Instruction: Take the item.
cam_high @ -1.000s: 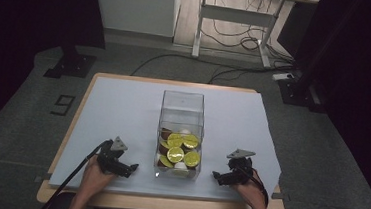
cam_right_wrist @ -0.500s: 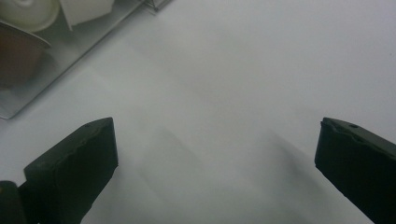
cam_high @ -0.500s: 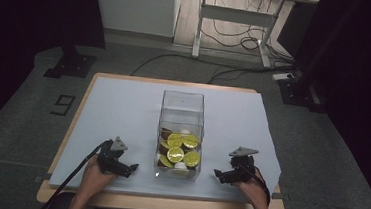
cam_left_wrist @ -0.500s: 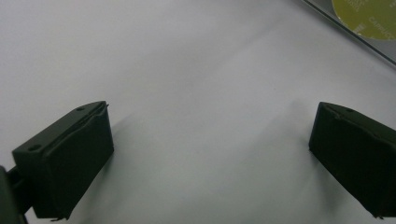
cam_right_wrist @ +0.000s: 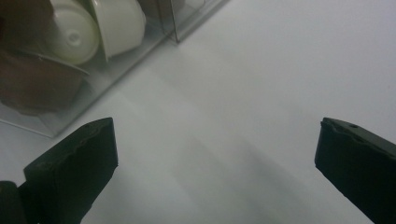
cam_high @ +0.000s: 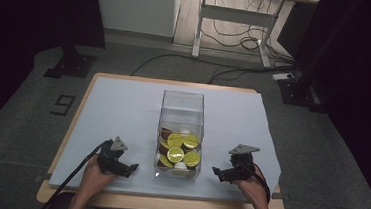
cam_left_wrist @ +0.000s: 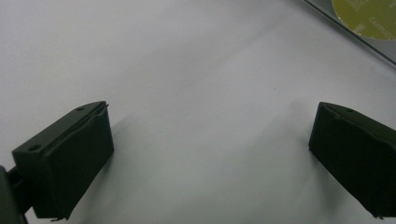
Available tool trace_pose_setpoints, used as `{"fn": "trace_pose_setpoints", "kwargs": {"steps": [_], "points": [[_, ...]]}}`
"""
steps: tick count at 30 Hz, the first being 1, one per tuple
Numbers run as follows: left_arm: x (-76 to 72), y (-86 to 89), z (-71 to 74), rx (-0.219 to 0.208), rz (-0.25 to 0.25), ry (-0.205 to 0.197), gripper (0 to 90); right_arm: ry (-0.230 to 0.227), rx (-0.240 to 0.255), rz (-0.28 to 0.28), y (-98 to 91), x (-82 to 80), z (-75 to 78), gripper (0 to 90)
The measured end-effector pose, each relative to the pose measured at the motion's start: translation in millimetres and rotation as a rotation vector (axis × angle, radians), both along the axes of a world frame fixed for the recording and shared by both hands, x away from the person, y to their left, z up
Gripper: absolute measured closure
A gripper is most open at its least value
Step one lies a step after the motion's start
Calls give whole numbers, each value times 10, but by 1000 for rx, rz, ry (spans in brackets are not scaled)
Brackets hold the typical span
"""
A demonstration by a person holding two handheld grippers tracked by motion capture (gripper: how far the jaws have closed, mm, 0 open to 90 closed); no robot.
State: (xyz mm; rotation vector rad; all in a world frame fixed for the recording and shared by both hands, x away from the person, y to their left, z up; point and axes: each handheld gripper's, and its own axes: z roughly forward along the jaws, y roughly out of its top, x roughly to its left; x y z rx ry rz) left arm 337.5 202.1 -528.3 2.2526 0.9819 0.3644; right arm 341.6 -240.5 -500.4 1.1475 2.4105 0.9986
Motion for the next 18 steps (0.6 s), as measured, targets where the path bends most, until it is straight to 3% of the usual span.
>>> {"fn": "trace_pose_setpoints", "kwargs": {"steps": [4, 12, 18], "points": [[0, 0, 0, 1, 0, 0, 0, -28, 35, 11, 12, 1, 74, 0], [0, 0, 0, 1, 0, 0, 0, -38, 19, 63, 102, 5, 235, 0], [0, 0, 0, 1, 0, 0, 0, -51, 44, 48, 138, 17, 358, 0]]}}
